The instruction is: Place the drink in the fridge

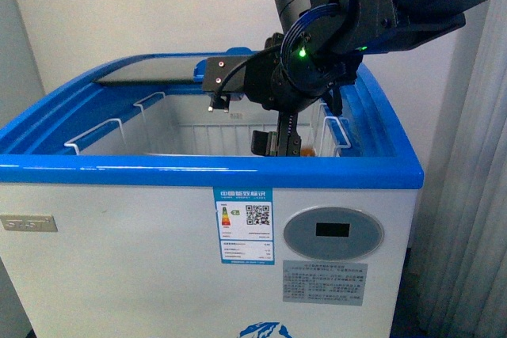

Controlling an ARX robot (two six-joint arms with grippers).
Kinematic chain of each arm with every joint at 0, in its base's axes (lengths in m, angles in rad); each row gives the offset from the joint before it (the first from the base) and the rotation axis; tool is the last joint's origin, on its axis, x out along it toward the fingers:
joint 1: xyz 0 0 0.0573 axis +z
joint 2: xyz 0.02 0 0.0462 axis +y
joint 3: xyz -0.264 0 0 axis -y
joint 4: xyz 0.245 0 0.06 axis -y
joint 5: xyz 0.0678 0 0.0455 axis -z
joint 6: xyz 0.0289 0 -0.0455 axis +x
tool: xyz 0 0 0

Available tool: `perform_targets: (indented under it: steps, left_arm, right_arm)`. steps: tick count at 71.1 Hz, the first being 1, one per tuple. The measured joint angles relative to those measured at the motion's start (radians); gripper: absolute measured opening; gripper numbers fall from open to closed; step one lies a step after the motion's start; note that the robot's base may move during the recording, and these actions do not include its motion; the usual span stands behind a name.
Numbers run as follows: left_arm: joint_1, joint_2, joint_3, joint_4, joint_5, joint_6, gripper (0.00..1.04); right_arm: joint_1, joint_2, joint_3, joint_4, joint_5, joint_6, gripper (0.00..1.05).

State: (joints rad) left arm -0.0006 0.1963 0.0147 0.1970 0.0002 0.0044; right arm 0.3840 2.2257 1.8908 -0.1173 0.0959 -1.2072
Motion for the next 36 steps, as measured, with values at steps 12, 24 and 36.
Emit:
perform_targets:
  steps: [12,24,36]
  left_arm:
    - [0.000,-0.185,0.000,-0.192,0.000,0.000,0.03]
    - [0.000,-0.190,0.000,-0.195,0.000,0.000,0.03]
    - [0.000,-0.190,0.000,-0.196,0.000,0.000,0.03]
  right_arm:
    - [-0.023,-0.093,0.103,-0.095,-0.032,0.256,0.97]
    - [-0.098,-0.384,-0.042,-0.155,-0.034,0.675,0.97]
    - [-0.175,-0.768,-0.400,-0.278,-0.102,1.022,0.97]
